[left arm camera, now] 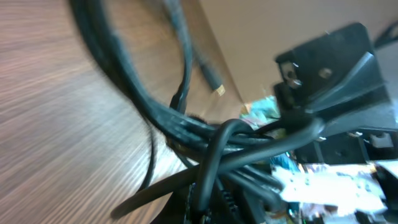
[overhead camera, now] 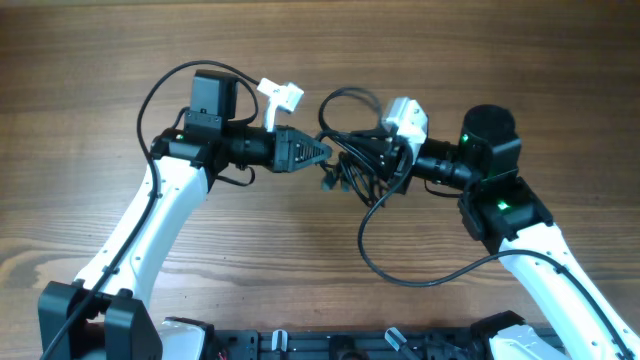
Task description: Untangle cables
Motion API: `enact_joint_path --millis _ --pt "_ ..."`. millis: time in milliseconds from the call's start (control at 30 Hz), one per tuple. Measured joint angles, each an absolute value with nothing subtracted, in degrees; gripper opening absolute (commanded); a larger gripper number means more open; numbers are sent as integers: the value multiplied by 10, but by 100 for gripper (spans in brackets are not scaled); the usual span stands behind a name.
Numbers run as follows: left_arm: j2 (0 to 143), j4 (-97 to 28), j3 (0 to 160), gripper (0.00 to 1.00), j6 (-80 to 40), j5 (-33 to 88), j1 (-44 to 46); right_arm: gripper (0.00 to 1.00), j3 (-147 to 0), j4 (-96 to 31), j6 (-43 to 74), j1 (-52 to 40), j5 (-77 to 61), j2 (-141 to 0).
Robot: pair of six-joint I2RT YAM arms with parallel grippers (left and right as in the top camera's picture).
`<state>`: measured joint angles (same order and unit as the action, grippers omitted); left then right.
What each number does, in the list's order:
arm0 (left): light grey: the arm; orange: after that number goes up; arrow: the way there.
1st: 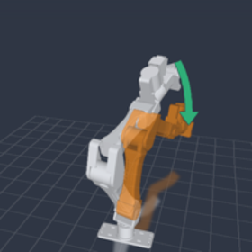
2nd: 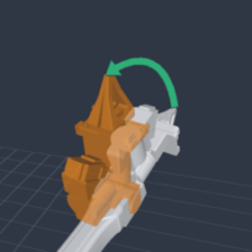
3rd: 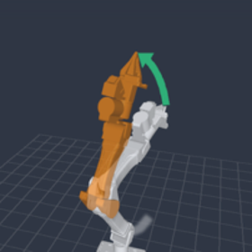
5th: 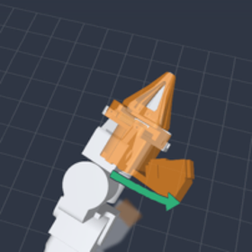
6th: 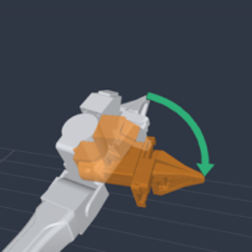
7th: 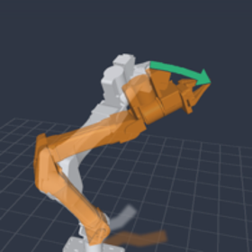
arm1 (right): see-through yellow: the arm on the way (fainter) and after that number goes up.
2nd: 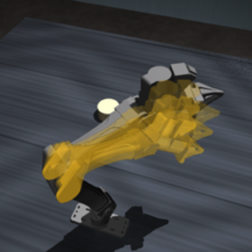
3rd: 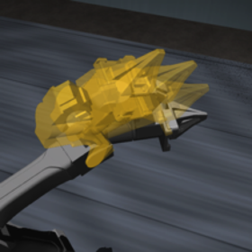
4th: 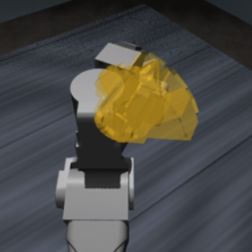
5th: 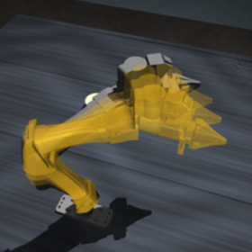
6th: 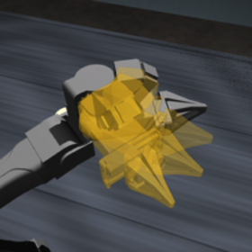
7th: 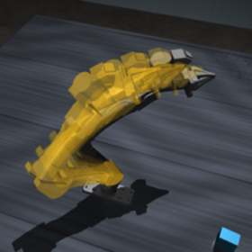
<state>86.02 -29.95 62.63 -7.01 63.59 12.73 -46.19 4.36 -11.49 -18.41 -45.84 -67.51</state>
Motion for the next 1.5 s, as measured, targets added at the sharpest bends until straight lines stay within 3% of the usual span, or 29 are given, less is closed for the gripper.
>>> enact_joint_path --millis 467,733,767,800,900,967,1000,1167,1500 --pt "859 -321 638 4 -100 598 110 4 -462 25 78 -35 -587 -681" --pt "859 -328 638 4 -100 570 112 5 -461 -50 144 -14 -585 -694" --pt "859 -329 638 4 -100 566 112 10 -461 -62 158 -14 -580 -696" --pt "859 -330 638 4 -100 561 112 25 -461 -70 170 -14 -578 -700" --pt "859 -339 636 4 -99 531 107 55 -462 -89 202 -1 -555 -711" --pt "860 -343 632 4 -99 510 100 73 -462 -99 216 17 -539 -717" --pt "861 -344 631 4 -99 503 98 77 -462 -103 222 21 -535 -720" --pt "861 -344 630 4 -100 477 96 85 -462 -108 244 22 -527 -731" --pt "861 -371 630 4 -44 464 125 80 -462 -114 291 -16 -540 -731"
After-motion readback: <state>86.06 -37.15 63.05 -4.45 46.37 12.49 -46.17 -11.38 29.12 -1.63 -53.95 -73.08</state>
